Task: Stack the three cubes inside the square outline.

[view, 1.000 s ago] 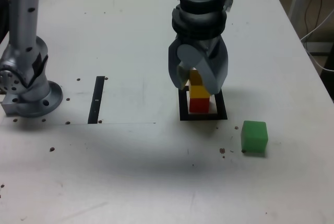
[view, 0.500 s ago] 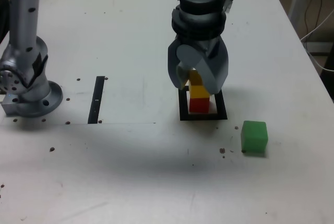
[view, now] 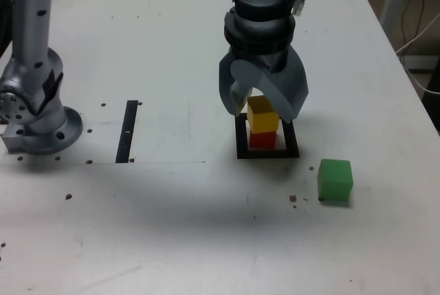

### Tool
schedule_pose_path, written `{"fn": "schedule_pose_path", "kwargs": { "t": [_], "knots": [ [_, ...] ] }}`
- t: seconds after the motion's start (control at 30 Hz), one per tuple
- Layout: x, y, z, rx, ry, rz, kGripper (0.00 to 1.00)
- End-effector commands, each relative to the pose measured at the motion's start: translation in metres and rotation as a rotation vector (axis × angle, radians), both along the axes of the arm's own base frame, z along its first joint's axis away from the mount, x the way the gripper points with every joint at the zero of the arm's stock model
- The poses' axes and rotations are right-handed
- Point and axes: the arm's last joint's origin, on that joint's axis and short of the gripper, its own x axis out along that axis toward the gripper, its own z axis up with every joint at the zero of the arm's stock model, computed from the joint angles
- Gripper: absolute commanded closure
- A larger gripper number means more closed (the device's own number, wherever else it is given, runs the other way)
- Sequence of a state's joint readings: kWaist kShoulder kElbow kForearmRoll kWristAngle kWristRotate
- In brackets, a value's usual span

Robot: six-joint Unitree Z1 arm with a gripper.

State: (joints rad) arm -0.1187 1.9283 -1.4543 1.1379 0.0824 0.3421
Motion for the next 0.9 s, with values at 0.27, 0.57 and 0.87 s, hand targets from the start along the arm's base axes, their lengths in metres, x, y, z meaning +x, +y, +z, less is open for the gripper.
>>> {"fn": "schedule_pose_path", "kwargs": {
  "t": [0.27,0.57,0.87],
  "knots": [
    [-0.030,0.003,0.034,0.088,0.008,0.090,0.01],
    [-0.050,-0.028,0.080,0.139,-0.028,0.135,0.01],
    [-0.032,-0.082,0.099,0.095,-0.134,0.134,0.01]
  ]
}}
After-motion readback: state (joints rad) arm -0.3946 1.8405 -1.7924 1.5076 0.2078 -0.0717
